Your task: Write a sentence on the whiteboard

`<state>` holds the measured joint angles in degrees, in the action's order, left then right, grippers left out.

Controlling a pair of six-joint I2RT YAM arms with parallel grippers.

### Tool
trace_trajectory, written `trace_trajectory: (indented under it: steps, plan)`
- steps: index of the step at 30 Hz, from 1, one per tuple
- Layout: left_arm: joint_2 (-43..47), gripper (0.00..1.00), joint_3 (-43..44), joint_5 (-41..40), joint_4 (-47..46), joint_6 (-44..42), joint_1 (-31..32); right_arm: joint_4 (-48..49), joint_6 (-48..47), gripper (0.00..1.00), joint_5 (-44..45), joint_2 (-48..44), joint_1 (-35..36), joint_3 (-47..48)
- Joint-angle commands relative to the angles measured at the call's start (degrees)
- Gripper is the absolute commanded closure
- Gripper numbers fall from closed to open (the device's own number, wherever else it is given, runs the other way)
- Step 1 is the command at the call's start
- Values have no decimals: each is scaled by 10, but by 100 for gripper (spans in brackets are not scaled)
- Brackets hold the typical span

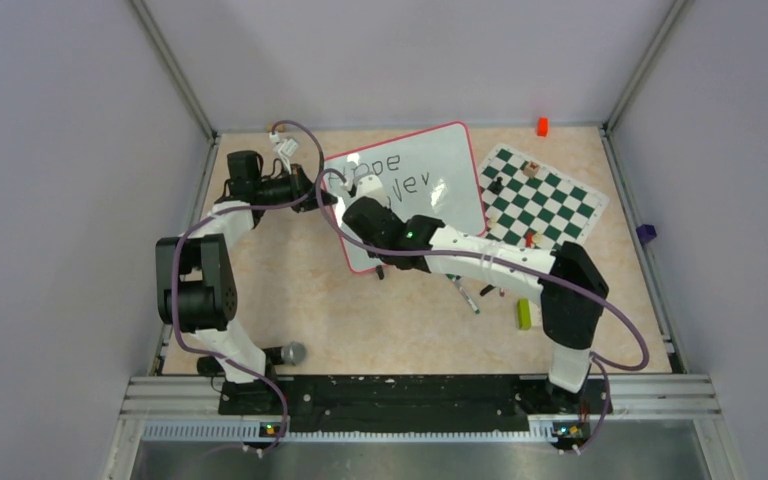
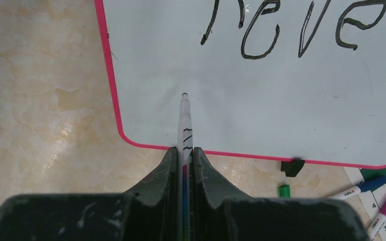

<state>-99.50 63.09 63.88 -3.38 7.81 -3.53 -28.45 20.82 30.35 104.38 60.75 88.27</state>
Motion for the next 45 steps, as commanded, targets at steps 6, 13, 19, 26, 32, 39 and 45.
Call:
trace_trajectory:
  steps: [6,13,19,26,32,39,45]
  plan:
    - [-16,100,-17,-96,-8,-66,12,-12,7,100,35,30,5,52]
    - [-16,100,-17,-96,-8,-66,13,-18,9,100,15,47,-5,67]
    - [-16,100,-17,-96,-7,-66,13,-30,9,100,7,62,-14,82]
    - [-17,100,-16,-96,-7,-66,13,-42,13,100,-3,82,-21,94]
    - [-17,100,-16,-96,-7,-66,13,-44,13,100,-21,95,-22,104]
    - [-17,100,-16,-97,-6,-66,13,-44,4,100,-49,94,-22,97]
    - [-17,100,-16,-97,-7,-66,12,-50,6,100,-25,77,-22,69]
